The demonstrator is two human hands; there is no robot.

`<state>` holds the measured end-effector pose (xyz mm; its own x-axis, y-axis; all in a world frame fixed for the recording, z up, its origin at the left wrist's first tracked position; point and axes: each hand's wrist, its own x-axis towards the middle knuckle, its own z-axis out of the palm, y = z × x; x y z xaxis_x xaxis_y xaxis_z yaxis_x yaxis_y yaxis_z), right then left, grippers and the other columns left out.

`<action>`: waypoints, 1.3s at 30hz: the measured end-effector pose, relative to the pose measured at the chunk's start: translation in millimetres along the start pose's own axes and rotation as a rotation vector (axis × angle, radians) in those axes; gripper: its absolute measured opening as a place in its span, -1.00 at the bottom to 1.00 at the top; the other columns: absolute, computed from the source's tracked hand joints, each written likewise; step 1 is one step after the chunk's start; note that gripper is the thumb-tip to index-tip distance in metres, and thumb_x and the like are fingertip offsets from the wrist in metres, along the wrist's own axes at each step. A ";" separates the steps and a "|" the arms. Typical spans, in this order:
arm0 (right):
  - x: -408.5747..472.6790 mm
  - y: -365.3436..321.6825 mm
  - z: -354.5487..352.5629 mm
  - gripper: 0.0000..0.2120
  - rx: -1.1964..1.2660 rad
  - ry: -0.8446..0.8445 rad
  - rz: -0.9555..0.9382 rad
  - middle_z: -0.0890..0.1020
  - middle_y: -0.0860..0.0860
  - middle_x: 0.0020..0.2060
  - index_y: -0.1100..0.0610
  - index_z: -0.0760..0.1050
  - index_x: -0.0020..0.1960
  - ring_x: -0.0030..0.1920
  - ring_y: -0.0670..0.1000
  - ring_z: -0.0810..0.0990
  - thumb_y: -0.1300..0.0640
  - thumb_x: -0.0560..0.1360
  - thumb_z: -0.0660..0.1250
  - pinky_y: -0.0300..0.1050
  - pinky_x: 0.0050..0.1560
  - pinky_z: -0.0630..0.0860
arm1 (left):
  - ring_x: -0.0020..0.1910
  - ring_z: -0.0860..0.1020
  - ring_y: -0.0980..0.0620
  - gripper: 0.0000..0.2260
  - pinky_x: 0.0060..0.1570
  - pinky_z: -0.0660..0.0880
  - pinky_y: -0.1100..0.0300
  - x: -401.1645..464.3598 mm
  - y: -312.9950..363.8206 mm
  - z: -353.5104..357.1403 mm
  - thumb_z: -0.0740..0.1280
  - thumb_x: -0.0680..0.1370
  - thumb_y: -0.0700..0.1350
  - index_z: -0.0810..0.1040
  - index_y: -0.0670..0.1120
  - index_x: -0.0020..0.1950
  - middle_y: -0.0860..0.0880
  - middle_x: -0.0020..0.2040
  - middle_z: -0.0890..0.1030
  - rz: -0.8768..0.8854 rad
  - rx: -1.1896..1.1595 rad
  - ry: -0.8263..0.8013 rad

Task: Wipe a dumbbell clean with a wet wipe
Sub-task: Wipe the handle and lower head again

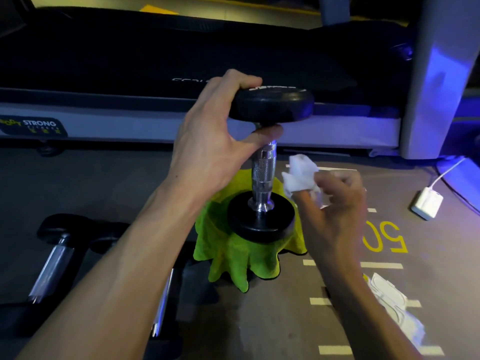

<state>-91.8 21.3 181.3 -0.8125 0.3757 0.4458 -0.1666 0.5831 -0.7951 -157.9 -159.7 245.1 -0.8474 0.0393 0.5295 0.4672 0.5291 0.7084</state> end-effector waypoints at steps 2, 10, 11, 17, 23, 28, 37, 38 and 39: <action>9.1 -2.9 3.1 -0.73 0.027 -0.012 0.030 0.44 -0.02 -0.35 0.04 0.43 -0.30 -0.33 -0.14 0.38 0.25 0.43 0.48 -0.27 -0.32 0.26 | 0.16 0.51 0.23 -0.46 0.08 0.44 0.37 0.3 0.7 0.5 0.60 0.44 0.13 0.51 0.10 0.36 0.16 0.20 0.54 0.005 -0.001 -0.008; -12.1 -13.5 16.0 -0.90 0.072 -0.304 -0.079 0.55 -0.06 -0.20 0.02 0.56 -0.14 -0.19 -0.14 0.53 0.21 0.45 0.42 -0.30 -0.21 0.42 | 0.14 0.52 0.22 -0.49 0.14 0.47 0.30 4.6 0.9 3.9 0.61 0.44 0.11 0.53 0.09 0.33 0.18 0.17 0.53 -0.024 -0.026 0.010; -16.5 -14.9 13.4 -0.89 0.046 -0.358 -0.128 0.55 -0.10 -0.12 -0.05 0.60 -0.10 -0.09 -0.20 0.55 0.16 0.45 0.43 -0.42 -0.12 0.40 | 0.15 0.53 0.21 -0.49 0.15 0.48 0.26 5.2 -0.1 4.0 0.60 0.44 0.11 0.53 0.09 0.33 0.17 0.18 0.54 -0.030 -0.027 0.013; -12.8 -13.3 9.8 -0.80 -0.079 -0.424 -0.274 0.50 -0.08 -0.18 -0.02 0.74 0.09 -0.17 -0.10 0.55 0.10 0.50 0.44 -0.48 -0.15 0.36 | 0.15 0.54 0.22 -0.50 0.12 0.47 0.29 5.2 1.0 3.0 0.61 0.44 0.11 0.54 0.09 0.31 0.17 0.19 0.57 -0.044 -0.032 0.016; -3.1 -12.2 22.1 -0.84 -0.149 -0.196 -0.431 0.56 -0.03 -0.18 0.02 0.74 0.09 -0.24 -0.06 0.54 0.15 0.52 0.51 -0.30 -0.22 0.42 | 0.11 0.57 0.20 -0.55 0.11 0.51 0.24 10.3 1.3 1.2 0.60 0.45 0.09 0.54 0.07 0.26 0.13 0.15 0.62 -0.042 -0.016 0.001; 8.3 -25.3 24.8 -0.90 -0.079 -0.066 -0.437 0.57 0.01 -0.12 0.12 0.73 0.02 -0.24 -0.12 0.51 0.18 0.52 0.50 -0.36 -0.22 0.41 | 0.13 0.54 0.23 -0.51 0.15 0.50 0.23 7.0 5.6 4.2 0.60 0.44 0.09 0.54 0.05 0.30 0.12 0.18 0.59 0.003 -0.007 -0.034; 2.7 -16.7 10.2 -0.81 -0.045 -0.338 -0.312 0.62 -0.09 -0.16 0.02 0.73 0.00 -0.17 -0.13 0.59 0.26 0.46 0.53 -0.49 -0.16 0.39 | 0.15 0.50 0.36 -0.56 0.11 0.41 0.42 13.1 6.6 -8.5 0.36 0.50 0.42 0.49 0.24 0.29 0.23 0.18 0.54 -0.060 -0.031 -0.165; 11.1 -22.1 10.7 -0.82 -0.039 -0.322 -0.311 0.59 -0.11 -0.17 0.02 0.73 0.01 -0.19 -0.16 0.58 0.24 0.47 0.54 -0.51 -0.16 0.37 | 0.10 0.49 0.39 -0.63 0.07 0.40 0.44 14.0 7.9 -8.4 0.31 0.56 0.40 0.51 0.25 0.26 0.21 0.15 0.54 -0.075 -0.052 -0.166; 20.3 -29.3 12.9 -0.83 -0.026 -0.276 -0.324 0.57 -0.12 -0.18 0.02 0.73 0.02 -0.20 -0.20 0.57 0.23 0.47 0.53 -0.50 -0.15 0.37 | 0.03 0.49 0.40 -0.71 0.03 0.40 0.44 15.3 8.6 -8.5 0.25 0.62 0.35 0.52 0.25 0.23 0.19 0.11 0.55 -0.088 -0.066 -0.162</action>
<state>-110.7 2.5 208.4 -0.8402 -0.0345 0.5412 -0.4262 0.6589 -0.6198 -164.8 -161.8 263.2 -0.9127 0.1345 0.3859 0.4007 0.4798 0.7805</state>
